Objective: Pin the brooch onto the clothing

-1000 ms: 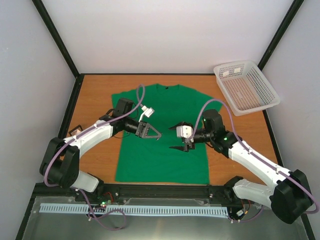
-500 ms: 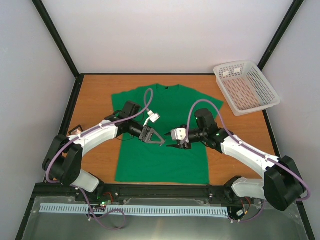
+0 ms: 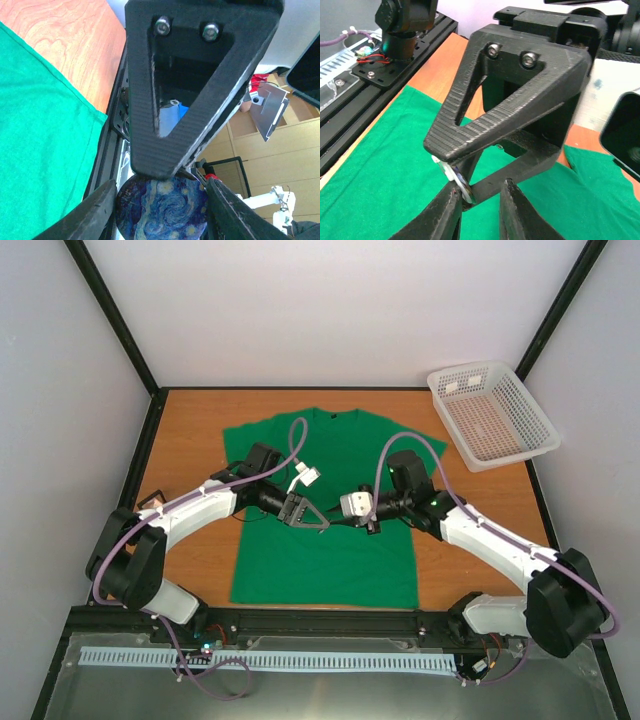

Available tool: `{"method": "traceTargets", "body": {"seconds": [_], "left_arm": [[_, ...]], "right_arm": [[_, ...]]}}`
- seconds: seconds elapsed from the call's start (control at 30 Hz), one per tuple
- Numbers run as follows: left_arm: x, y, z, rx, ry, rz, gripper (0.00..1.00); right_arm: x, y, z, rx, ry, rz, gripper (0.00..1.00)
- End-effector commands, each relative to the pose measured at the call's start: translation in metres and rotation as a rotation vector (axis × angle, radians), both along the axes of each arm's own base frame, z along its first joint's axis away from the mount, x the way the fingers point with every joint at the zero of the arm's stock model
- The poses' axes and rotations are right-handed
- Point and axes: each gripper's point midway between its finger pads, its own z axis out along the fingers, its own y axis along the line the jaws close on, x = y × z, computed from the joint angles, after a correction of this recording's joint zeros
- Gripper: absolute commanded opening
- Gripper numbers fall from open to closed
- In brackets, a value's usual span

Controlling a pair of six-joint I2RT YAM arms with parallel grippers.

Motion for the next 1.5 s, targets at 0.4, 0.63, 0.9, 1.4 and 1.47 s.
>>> {"method": "traceTargets", "body": {"seconds": [0.4, 0.63, 0.9, 1.4, 1.47], "left_arm": [[0.013, -0.006, 0.01, 0.023, -0.131, 0.048, 0.53], [0.04, 0.008, 0.03, 0.016, -0.303, 0.321, 0.91], [0.033, 0.034, 0.088, -0.161, -0.471, 0.513, 0.95], [0.002, 0.02, 0.121, -0.374, -0.322, 0.429, 0.7], [0.005, 0.018, 0.123, -0.392, -0.302, 0.431, 0.62]], "right_arm": [[-0.015, 0.011, 0.008, 0.001, 0.004, 0.079, 0.03], [-0.008, -0.002, 0.012, 0.051, 0.327, -0.157, 0.03], [0.006, -0.034, 0.037, 0.263, 0.826, -0.573, 0.04], [0.013, -0.052, 0.111, 0.672, 1.388, -0.569, 0.03], [0.013, -0.05, 0.112, 0.668, 1.387, -0.555, 0.03]]}}
